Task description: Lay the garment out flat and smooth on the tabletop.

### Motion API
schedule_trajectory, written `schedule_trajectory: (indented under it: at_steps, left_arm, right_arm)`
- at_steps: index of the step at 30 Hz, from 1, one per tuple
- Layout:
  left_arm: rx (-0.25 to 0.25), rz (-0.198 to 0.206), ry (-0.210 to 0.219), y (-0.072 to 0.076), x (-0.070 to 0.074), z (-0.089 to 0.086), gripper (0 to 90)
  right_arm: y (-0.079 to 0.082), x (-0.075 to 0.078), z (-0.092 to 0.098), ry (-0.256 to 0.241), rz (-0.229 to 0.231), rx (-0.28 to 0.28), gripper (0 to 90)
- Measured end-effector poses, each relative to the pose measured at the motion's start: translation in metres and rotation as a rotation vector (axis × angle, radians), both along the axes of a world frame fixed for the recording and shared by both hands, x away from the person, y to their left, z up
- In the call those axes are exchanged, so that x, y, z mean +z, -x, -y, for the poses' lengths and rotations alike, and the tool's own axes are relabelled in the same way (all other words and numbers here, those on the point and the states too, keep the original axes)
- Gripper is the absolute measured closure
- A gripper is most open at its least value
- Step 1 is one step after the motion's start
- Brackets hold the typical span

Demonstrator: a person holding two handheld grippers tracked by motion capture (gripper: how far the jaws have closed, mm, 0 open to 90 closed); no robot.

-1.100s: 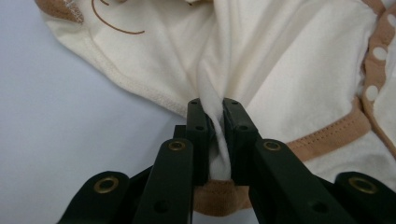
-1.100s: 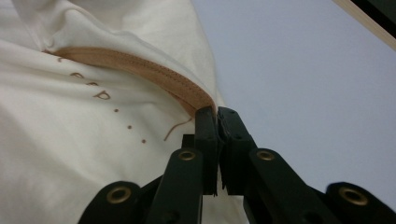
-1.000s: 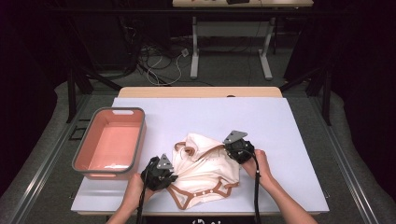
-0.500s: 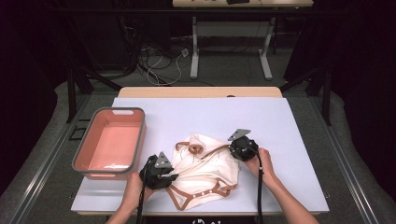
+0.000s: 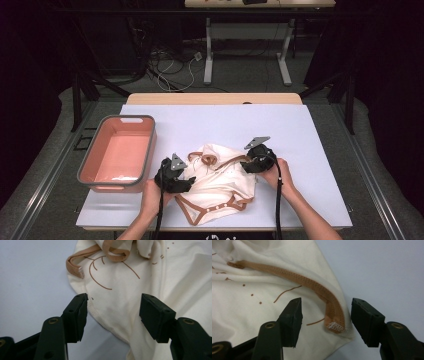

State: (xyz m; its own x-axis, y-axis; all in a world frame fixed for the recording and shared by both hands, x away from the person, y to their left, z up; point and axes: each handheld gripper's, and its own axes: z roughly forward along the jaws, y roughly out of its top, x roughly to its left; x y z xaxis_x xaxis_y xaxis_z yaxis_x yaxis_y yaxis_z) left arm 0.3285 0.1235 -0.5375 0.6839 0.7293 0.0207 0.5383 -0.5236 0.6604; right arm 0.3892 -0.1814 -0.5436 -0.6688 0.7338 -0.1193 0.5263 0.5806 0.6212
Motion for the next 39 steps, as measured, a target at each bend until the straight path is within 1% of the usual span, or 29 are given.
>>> schedule_trajectory:
  at_steps: [1,2,4,5,6,7,8,10,11,12,13,14,15,16,17,18,20,21,22,23,25,28,30,33,34,36,37,38,39]
  left_arm:
    - [0.002,-0.009,-0.009,-0.002,-0.002,0.001,38.9]
    - [0.008,-0.007,-0.015,-0.004,-0.004,0.002,38.9]
    - [0.021,-0.017,-0.02,-0.008,-0.008,0.004,38.3]
    - [0.022,-0.027,-0.021,-0.009,-0.01,0.004,38.3]
    - [0.022,-0.027,-0.021,-0.009,-0.01,0.004,38.7]
    - [0.017,-0.037,-0.016,-0.01,-0.012,0.004,38.9]
    - [0.001,-0.044,-0.013,-0.01,-0.015,0.004,39.0]
    - [-0.007,-0.052,0.012,-0.011,-0.017,0.002,40.7]
    - [-0.007,-0.052,0.012,-0.011,-0.017,0.002,43.1]
    - [-0.007,-0.056,0.025,-0.01,-0.017,0.001,43.1]
    - [-0.012,-0.05,0.029,-0.01,-0.018,0.0,44.9]
    - [-0.018,-0.053,0.045,-0.009,-0.018,-0.001,48.4]
    - [-0.012,-0.054,0.063,-0.009,-0.019,-0.002,54.3]
    - [-0.005,-0.048,0.079,-0.008,-0.02,-0.004,54.3]
    - [0.0,-0.04,0.088,-0.009,-0.021,-0.008,61.2]
    - [-0.001,-0.043,0.094,-0.009,-0.021,-0.009,65.2]
    - [-0.005,-0.046,0.096,-0.009,-0.021,-0.009,71.9]
    - [-0.011,-0.047,0.099,-0.008,-0.021,-0.009,71.9]
    - [-0.016,-0.048,0.097,-0.008,-0.021,-0.009,77.9]
    - [-0.028,-0.045,0.088,-0.007,-0.02,-0.008,77.9]
    - [-0.05,-0.052,0.08,-0.006,-0.019,-0.007,83.4]
    - [-0.071,-0.07,0.09,-0.006,-0.019,-0.009,85.1]
    - [-0.083,-0.076,0.077,-0.003,-0.017,-0.011,85.3]
    - [-0.089,-0.078,0.07,0.0,-0.016,-0.013,85.4]
    - [-0.092,-0.081,0.071,0.004,-0.016,-0.015,85.3]
    - [-0.092,-0.083,0.07,0.007,-0.016,-0.016,85.3]
    - [-0.098,-0.077,0.052,0.011,-0.015,-0.016,85.1]
    - [-0.098,-0.072,0.046,0.012,-0.015,-0.016,84.1]
    - [-0.097,-0.072,0.048,0.012,-0.015,-0.016,82.1]
  right_arm:
    - [-0.001,-0.001,0.0,-0.007,-0.011,0.002,42.5]
    - [-0.001,-0.001,0.0,-0.007,-0.011,0.002,42.5]
    - [-0.001,-0.003,0.001,-0.011,-0.03,0.01,43.8]
    - [-0.001,-0.003,0.001,-0.022,-0.037,0.01,44.8]
    - [-0.001,-0.003,0.001,-0.022,-0.037,0.01,44.8]
    - [0.0,-0.003,0.001,-0.029,-0.035,0.023,45.5]
    - [0.0,-0.004,0.0,-0.029,-0.037,0.024,46.4]
    - [0.001,-0.004,-0.001,-0.023,-0.038,0.032,47.2]
    - [0.001,-0.004,-0.001,-0.023,-0.038,0.032,47.2]
    - [0.001,-0.004,-0.001,-0.022,-0.037,0.033,48.9]
    - [0.001,-0.004,-0.001,-0.021,-0.037,0.035,49.8]
    - [0.001,-0.004,-0.001,-0.021,-0.036,0.035,51.1]
    - [0.001,-0.005,0.0,-0.037,-0.04,0.036,54.3]
    - [0.001,-0.005,0.0,-0.037,-0.04,0.036,54.3]
    - [0.002,-0.005,0.0,-0.038,-0.042,0.041,57.7]
    - [0.002,-0.005,0.0,-0.041,-0.038,0.042,59.6]
    - [0.002,-0.005,0.0,-0.041,-0.034,0.045,62.8]
    - [0.002,-0.005,0.0,-0.041,-0.034,0.045,62.8]
    - [0.003,-0.005,0.0,-0.045,-0.033,0.047,66.3]
    - [0.003,-0.005,0.0,-0.045,-0.033,0.047,66.3]
    - [0.004,-0.005,0.0,-0.04,-0.026,0.05,71.5]
    - [0.005,-0.005,-0.001,-0.036,-0.024,0.059,78.1]
    - [0.006,-0.005,-0.001,-0.034,-0.021,0.066,81.6]
    - [0.008,-0.004,0.0,-0.023,-0.029,0.077,84.0]
    - [0.009,-0.004,0.0,-0.025,-0.029,0.084,84.5]
    - [0.011,-0.003,-0.001,-0.022,-0.036,0.093,84.7]
    - [0.012,-0.003,-0.001,-0.018,-0.038,0.099,84.6]
    - [0.013,-0.003,-0.001,-0.01,-0.038,0.104,83.4]
    - [0.013,-0.002,-0.002,-0.004,-0.035,0.108,77.5]
